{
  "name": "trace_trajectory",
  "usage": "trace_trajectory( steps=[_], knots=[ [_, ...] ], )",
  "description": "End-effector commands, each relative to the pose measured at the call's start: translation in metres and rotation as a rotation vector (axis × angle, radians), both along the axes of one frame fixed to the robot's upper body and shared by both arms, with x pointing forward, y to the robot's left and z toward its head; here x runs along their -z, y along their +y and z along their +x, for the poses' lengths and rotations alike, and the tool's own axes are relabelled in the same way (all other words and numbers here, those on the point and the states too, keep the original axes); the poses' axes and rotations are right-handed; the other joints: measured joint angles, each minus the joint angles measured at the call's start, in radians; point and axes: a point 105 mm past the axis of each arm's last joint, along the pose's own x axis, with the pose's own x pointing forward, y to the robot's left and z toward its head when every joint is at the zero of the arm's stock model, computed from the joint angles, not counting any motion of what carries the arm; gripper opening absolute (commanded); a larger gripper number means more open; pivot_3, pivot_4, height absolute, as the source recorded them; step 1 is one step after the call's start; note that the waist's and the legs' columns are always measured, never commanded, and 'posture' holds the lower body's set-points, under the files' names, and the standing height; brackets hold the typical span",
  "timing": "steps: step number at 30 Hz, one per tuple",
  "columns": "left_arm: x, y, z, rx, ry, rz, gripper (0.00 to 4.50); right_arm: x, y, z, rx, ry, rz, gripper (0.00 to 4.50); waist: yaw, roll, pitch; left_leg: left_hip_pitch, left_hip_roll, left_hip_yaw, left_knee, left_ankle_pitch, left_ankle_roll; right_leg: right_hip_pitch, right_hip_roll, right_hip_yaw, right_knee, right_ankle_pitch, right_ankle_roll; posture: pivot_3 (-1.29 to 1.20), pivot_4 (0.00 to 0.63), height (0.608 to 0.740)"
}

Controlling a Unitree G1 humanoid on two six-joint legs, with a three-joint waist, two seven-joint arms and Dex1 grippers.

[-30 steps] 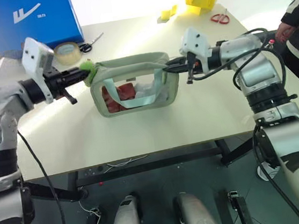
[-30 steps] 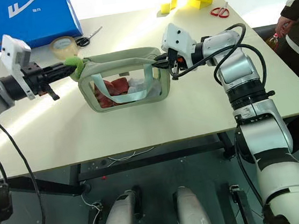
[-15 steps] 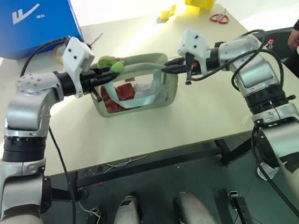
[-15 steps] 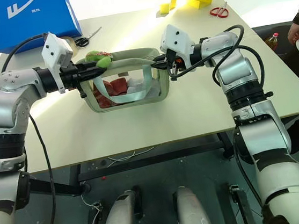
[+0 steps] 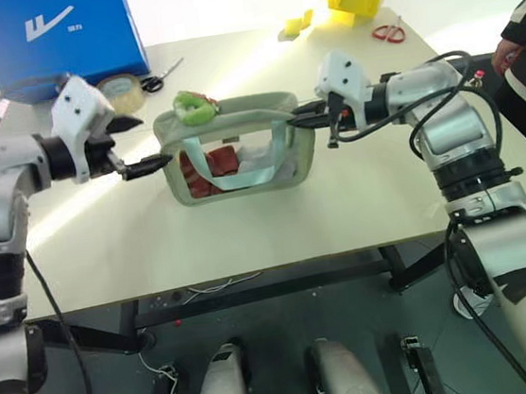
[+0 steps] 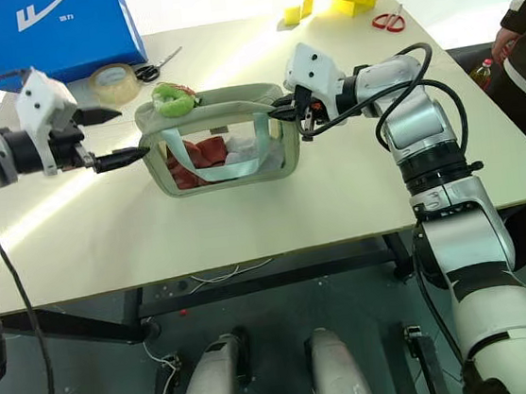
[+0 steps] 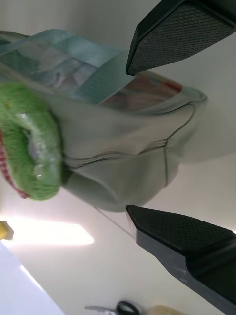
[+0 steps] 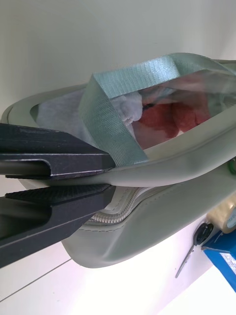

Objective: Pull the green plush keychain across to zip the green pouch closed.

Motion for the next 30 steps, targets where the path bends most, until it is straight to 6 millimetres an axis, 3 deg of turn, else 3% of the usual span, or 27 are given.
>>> trace_trajectory(
  steps=[1,2,5,10,12,15,16,18,21,23,26,30],
  knots=[
    [-0.001,-0.004,0.009,-0.025,-0.064,-0.042,4.47,-0.014,0.003,-0.003,-0.019,-0.044,0.013,0.00,0.004,0.000,0.000,0.000,0.000,0.000,0.000,0.000,0.000,0.000,0.000,0.000,0.000,0.000,0.000,0.00,0.150,0.740],
    [0.002,-0.007,0.011,-0.022,-0.068,-0.053,4.47,-0.014,0.003,-0.004,-0.020,-0.043,0.012,0.00,0.003,0.000,0.000,0.000,0.000,0.000,0.000,0.000,0.000,0.000,0.000,0.000,0.000,0.000,0.000,0.00,0.150,0.740],
    [0.001,-0.014,0.014,-0.016,-0.082,-0.091,3.58,-0.014,0.004,-0.004,-0.025,-0.042,0.010,0.00,0.002,0.000,0.000,0.000,0.000,0.000,0.000,0.000,0.000,0.000,0.000,0.000,0.000,0.000,0.000,0.00,0.150,0.740],
    [0.002,-0.011,0.011,-0.008,-0.073,-0.076,0.93,-0.015,0.005,-0.005,-0.029,-0.041,0.011,0.00,-0.004,0.000,0.000,0.000,0.000,0.000,0.000,0.000,0.000,-0.001,0.000,0.000,0.001,0.000,0.000,0.00,0.150,0.740],
    [0.003,-0.006,0.010,-0.019,-0.070,-0.066,0.06,-0.015,0.006,-0.006,-0.031,-0.039,0.015,0.00,-0.003,0.000,0.000,0.000,0.000,0.000,0.000,0.000,0.000,-0.001,0.000,0.000,0.001,0.000,0.000,0.00,0.150,0.740],
    [0.003,0.002,0.011,-0.050,-0.068,-0.051,0.06,-0.016,0.009,-0.010,-0.050,0.006,0.047,0.00,-0.003,0.000,0.000,0.000,0.000,0.000,0.000,0.000,0.000,-0.001,0.000,0.000,0.001,0.000,0.000,0.00,0.150,0.740],
    [0.003,0.005,0.010,-0.059,-0.069,-0.046,0.00,-0.016,0.009,-0.012,-0.060,0.016,0.050,0.78,-0.004,0.000,0.000,0.000,0.000,0.000,0.000,0.000,0.000,-0.001,0.000,0.000,0.001,0.000,0.000,0.00,0.150,0.740],
    [0.004,0.008,0.008,-0.063,-0.066,-0.038,0.00,-0.020,0.008,-0.011,-0.052,-0.007,0.042,1.50,-0.005,0.000,0.000,0.000,0.000,0.000,0.000,0.000,0.000,-0.001,0.000,0.000,0.001,0.000,0.000,0.00,0.150,0.740],
    [0.004,0.009,0.006,-0.060,-0.065,-0.030,0.00,-0.037,0.005,-0.006,-0.025,-0.061,0.049,3.04,-0.005,0.000,0.000,0.000,0.000,0.000,0.000,0.000,0.000,-0.001,0.000,0.000,0.001,0.000,0.000,0.00,0.150,0.740],
    [0.003,0.012,0.006,-0.071,-0.067,-0.031,0.00,-0.061,0.015,-0.006,-0.053,-0.091,0.135,3.04,-0.005,0.000,0.000,0.000,0.000,0.000,0.000,0.000,0.000,-0.001,0.000,0.000,0.001,0.000,0.000,0.00,0.150,0.740],
    [0.003,0.013,0.006,-0.073,-0.069,-0.032,0.00,-0.086,0.054,-0.018,-0.164,-0.112,0.255,3.04,-0.011,0.000,0.000,0.000,0.000,0.001,-0.001,0.000,0.000,-0.002,0.000,0.001,0.001,0.000,0.000,0.00,0.150,0.740],
    [0.006,0.012,0.006,-0.067,-0.066,-0.032,0.00,-0.076,0.119,-0.030,-0.291,-0.108,0.259,3.04,-0.014,0.000,0.000,0.000,0.002,-0.001,-0.002,0.000,0.000,-0.002,0.005,0.001,0.003,0.000,-0.001,0.00,0.150,0.740]
  ],
)
